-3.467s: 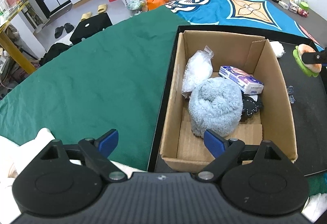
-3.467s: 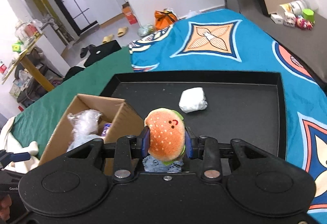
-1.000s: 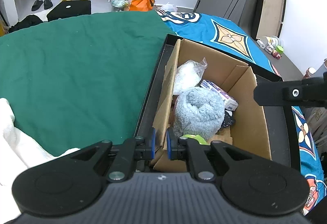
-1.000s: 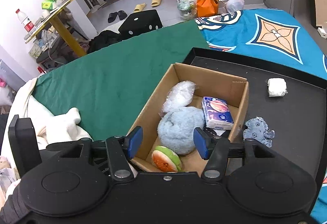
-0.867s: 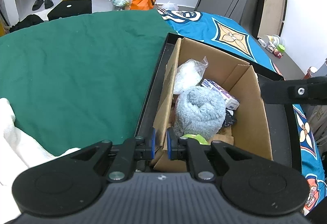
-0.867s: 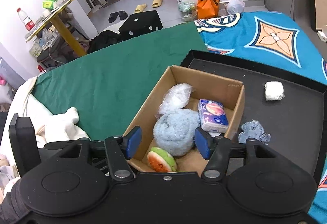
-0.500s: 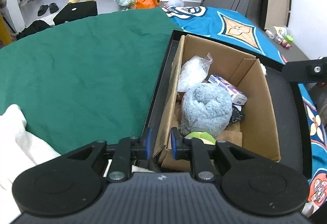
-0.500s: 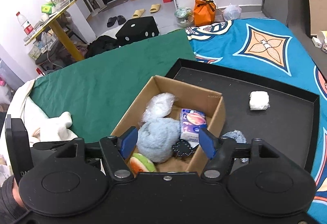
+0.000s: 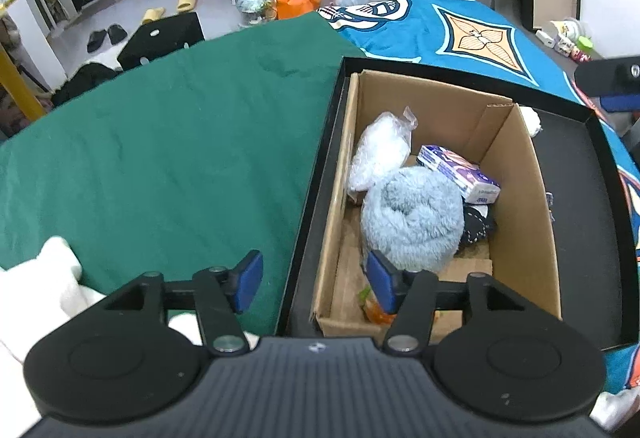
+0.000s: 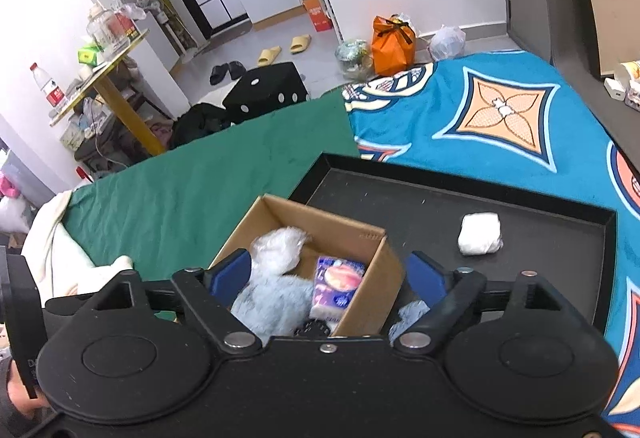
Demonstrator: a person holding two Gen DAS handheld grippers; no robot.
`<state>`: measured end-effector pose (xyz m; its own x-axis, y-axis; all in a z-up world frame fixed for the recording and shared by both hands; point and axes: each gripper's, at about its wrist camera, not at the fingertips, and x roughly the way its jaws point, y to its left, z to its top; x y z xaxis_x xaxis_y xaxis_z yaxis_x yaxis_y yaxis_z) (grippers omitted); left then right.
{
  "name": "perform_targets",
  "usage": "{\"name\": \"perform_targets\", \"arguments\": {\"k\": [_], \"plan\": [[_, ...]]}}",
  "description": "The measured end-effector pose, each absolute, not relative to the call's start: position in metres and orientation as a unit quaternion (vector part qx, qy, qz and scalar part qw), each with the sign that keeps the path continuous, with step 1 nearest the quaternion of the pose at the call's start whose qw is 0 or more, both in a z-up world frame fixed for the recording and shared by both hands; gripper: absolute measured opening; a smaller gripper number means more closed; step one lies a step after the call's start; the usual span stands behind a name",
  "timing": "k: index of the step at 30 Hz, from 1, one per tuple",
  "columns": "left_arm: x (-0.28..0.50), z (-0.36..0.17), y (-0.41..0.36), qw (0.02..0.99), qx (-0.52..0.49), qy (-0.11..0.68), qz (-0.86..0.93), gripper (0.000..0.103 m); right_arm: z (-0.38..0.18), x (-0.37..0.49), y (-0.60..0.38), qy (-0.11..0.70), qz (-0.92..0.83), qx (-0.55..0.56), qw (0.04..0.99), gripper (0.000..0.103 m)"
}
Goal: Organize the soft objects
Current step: 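Move the right tool back over the tray toward the white wrapped ball, then close the right tool on the white wrapped ball and lift it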
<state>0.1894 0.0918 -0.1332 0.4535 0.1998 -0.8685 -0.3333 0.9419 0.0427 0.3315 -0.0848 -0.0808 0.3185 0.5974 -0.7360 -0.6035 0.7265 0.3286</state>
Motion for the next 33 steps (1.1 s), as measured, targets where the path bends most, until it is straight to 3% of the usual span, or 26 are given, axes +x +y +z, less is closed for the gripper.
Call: {"name": "perform_targets", "arguments": {"k": [7, 33], "plan": [[0.208, -0.129, 0.082, 0.840, -0.042, 0.512, 0.175, 0.069, -0.110, 0.359, -0.108, 0.445, 0.354, 0.016, 0.823, 0.094], [0.265, -0.154, 0.060, 0.800, 0.060, 0.551, 0.231, 0.071, -0.200, 0.416, -0.122, 0.440, 0.287, 0.010, 0.851, 0.093]]}}
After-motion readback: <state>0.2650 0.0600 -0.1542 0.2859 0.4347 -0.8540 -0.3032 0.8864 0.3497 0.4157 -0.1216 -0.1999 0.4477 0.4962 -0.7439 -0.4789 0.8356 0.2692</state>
